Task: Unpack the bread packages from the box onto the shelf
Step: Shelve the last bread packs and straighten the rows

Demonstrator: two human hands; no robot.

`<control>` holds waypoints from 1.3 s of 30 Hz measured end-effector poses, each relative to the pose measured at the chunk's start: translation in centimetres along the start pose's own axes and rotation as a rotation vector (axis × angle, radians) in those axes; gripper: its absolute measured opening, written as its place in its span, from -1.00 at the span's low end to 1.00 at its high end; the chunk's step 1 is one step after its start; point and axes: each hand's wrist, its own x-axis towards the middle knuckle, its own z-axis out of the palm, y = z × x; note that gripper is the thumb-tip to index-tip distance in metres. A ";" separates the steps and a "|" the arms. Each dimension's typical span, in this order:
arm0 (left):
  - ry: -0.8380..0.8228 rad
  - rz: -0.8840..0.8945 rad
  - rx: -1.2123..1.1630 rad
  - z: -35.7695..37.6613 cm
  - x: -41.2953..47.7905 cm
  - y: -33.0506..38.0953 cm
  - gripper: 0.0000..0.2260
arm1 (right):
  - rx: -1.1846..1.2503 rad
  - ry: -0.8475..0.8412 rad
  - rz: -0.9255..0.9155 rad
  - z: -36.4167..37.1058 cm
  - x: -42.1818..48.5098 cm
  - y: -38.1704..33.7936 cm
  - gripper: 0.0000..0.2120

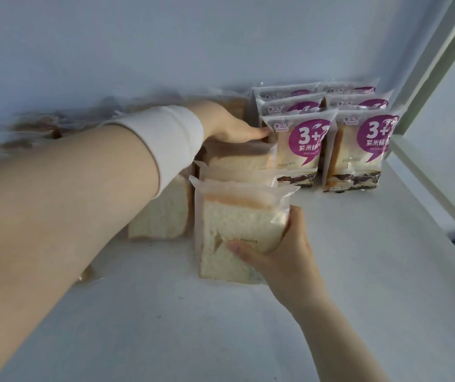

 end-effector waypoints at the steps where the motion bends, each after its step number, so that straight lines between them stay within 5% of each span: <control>1: -0.008 0.000 -0.013 0.0 0.1 0.1 0.05 | 0.001 0.004 -0.003 0.0 -0.1 0.0 -0.44; 8: -0.016 0.004 -0.084 0.0 1.0 -0.1 -0.33 | 0.014 0.014 -0.017 0.2 -0.3 0.3 -0.45; 13: -0.049 0.060 -0.129 0.3 0.7 -0.2 -0.34 | 0.028 0.031 -0.025 0.4 -0.5 0.5 -0.44; 17: -0.060 0.083 -0.173 0.2 -0.1 -0.4 -0.12 | 0.031 0.046 -0.033 0.4 -0.6 0.5 -0.44; 21: 0.033 0.004 -0.149 -0.9 -0.5 -1.0 -0.20 | 0.040 0.056 -0.036 0.4 -0.5 0.5 -0.46; 24: -0.029 0.037 -0.064 -1.6 -1.4 -1.3 -0.08 | 0.036 0.065 -0.049 0.5 -0.2 0.4 -0.46; 26: -0.041 0.070 -0.026 -1.6 -1.4 -1.7 -0.18 | 0.044 0.068 -0.064 0.5 0.2 0.4 -0.44; 29: 0.016 0.128 -0.094 -1.7 -1.3 -2.6 -0.41 | 0.045 0.066 -0.089 0.8 1.1 0.7 -0.41; 39: 0.319 0.196 0.061 -0.8 -1.7 -4.1 -0.43 | -0.021 0.095 -0.198 2.2 5.1 0.9 -0.31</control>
